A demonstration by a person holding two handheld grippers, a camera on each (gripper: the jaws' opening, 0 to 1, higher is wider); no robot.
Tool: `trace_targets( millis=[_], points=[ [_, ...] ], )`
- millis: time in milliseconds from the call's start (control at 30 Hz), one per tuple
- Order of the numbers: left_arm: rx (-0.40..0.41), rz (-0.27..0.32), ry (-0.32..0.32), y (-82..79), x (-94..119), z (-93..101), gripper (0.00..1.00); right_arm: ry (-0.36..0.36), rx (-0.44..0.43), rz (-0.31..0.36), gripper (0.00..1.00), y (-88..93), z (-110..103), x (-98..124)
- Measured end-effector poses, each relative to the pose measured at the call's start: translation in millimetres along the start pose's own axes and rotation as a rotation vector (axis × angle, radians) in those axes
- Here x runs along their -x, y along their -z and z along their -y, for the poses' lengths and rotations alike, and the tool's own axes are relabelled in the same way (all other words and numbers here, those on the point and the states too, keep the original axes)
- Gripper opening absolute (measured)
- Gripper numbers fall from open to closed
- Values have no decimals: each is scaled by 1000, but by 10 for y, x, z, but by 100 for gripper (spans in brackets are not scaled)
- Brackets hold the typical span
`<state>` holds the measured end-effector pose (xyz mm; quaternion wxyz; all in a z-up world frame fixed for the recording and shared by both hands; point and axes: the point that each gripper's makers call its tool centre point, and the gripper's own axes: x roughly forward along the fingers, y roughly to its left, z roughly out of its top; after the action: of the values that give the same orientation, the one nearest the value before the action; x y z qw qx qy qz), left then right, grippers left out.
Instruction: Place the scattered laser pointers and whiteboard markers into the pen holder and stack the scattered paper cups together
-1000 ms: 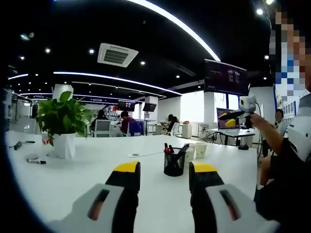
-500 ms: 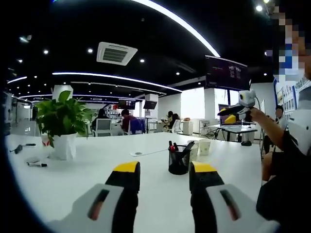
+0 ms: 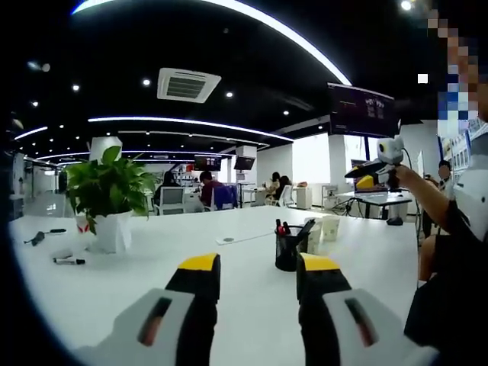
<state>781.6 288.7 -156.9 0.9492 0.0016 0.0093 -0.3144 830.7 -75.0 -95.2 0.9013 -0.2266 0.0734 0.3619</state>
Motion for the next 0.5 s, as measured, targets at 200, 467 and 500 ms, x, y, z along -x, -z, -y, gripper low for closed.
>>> trace_targets(
  millis=[200, 467, 500],
  points=[
    [-5, -13, 16, 42, -10, 50, 41, -22, -43, 28, 47, -1, 64, 39],
    [11, -22, 10, 126, 20, 58, 41, -21, 10, 4, 46, 47, 33, 102],
    [8, -23, 14, 126, 20, 70, 41, -28, 16, 3, 47, 47, 17, 104]
  ],
)
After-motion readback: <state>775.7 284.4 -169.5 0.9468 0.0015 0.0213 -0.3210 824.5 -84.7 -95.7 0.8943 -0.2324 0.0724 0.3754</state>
